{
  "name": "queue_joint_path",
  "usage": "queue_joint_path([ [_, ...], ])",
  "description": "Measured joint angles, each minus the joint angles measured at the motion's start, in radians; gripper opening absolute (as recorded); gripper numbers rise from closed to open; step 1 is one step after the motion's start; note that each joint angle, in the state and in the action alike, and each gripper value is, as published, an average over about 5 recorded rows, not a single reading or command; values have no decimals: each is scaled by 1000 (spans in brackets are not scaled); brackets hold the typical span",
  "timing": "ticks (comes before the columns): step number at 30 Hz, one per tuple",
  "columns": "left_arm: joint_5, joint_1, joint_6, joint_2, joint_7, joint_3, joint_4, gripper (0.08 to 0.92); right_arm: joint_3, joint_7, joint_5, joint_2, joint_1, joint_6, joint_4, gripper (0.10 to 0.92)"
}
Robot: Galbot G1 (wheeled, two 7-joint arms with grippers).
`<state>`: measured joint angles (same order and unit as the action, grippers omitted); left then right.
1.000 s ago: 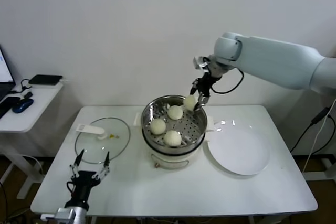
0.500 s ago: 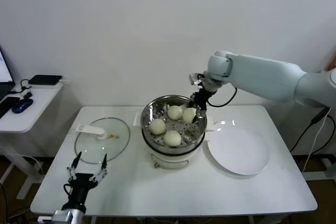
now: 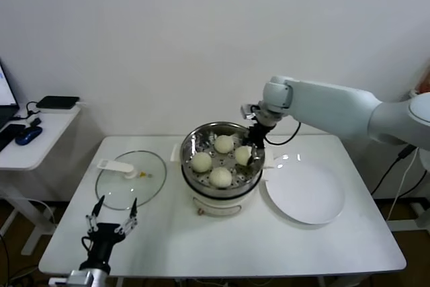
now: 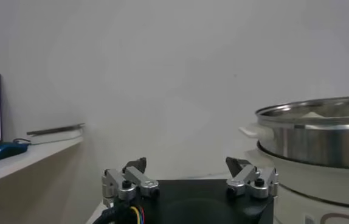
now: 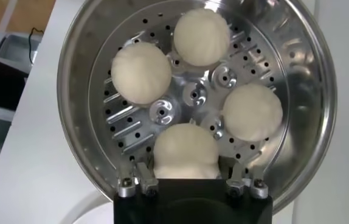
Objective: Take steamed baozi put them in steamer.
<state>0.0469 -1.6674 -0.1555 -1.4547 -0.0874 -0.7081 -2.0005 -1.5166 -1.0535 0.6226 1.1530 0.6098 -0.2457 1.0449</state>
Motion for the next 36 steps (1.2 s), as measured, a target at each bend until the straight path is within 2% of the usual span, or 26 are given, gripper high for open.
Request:
queue_joint_path([
  [12, 0, -1, -1, 0, 0, 1, 2, 823, 4, 2, -21, 15, -26, 5, -10, 700],
  [20, 1, -1, -1, 0, 0, 1, 2, 823, 8, 0, -23, 19, -27, 9, -18, 817],
  [36, -1, -2, -3, 0, 1, 1, 4, 823, 9, -33, 19, 4, 11, 5, 9, 823],
])
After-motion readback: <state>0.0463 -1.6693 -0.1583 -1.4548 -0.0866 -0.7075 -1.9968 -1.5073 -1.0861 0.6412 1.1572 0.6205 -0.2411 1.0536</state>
